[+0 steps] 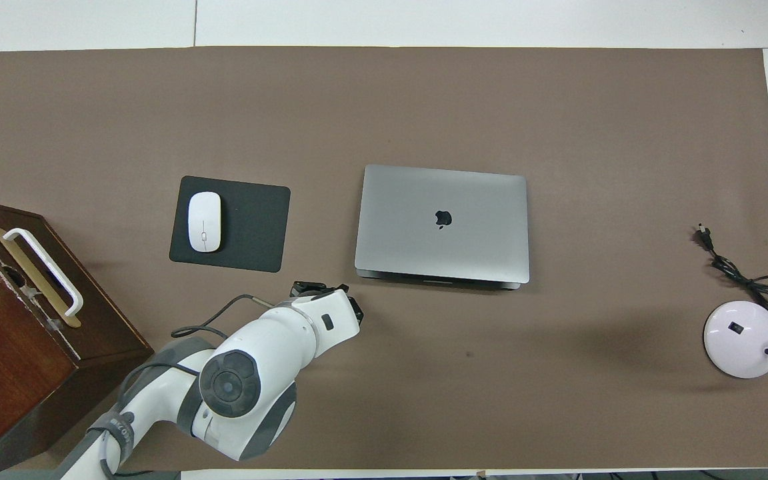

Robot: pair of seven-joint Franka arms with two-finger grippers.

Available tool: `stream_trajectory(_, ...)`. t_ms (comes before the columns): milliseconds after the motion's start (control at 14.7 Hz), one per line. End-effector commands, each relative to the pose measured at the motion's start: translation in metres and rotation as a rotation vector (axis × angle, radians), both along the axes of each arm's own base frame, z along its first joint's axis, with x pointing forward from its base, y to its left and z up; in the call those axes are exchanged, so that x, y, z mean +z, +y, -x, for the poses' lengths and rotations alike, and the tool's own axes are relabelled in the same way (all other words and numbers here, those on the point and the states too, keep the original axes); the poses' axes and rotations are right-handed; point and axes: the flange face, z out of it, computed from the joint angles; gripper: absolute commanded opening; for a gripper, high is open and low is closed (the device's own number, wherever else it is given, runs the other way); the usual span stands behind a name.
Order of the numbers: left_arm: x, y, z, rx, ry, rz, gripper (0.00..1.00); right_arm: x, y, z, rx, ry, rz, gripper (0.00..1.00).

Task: Close laptop with both arms

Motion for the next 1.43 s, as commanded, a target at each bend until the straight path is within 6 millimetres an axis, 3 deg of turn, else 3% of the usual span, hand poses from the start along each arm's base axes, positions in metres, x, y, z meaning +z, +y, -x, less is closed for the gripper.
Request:
stream_trajectory(0, 0.032, 0.009, -0.003, 0.01, 0.062, -0.029, 0.0, -0.025, 0.019, -0.003, -0.007, -0.021, -0.02, 1.0)
stream_trajectory(204, 0.049, 0.016, -0.013, 0.035, 0.124, -0.055, 0.0, -0.027, 0.047, -0.008, -0.027, -0.022, -0.027, 1.0)
stream_trajectory(477, 0.08, 0.046, -0.033, 0.087, 0.214, -0.092, 0.0, -0.027, 0.068, -0.01, -0.014, -0.024, -0.038, 1.0)
stream_trajectory(817, 0.148, 0.097, -0.065, 0.164, 0.278, -0.103, 0.0, -0.039, 0.068, -0.013, -0.005, -0.027, -0.038, 1.0)
stream_trajectory(1090, 0.182, 0.142, -0.081, 0.235, 0.276, -0.089, 0.0, -0.041, 0.068, -0.014, -0.003, -0.028, -0.038, 1.0)
stream_trajectory(1158, 0.189, 0.153, -0.087, 0.242, 0.268, -0.097, 0.06, -0.041, 0.068, -0.014, -0.003, -0.028, -0.038, 1.0)
stream_trajectory(1294, 0.204, 0.18, -0.095, 0.257, 0.265, -0.104, 0.97, -0.041, 0.068, -0.013, -0.002, -0.027, -0.038, 1.0)
stream_trajectory(1362, 0.213, 0.195, -0.1, 0.264, 0.256, -0.099, 1.0, -0.042, 0.068, -0.013, -0.002, -0.025, -0.038, 1.0)
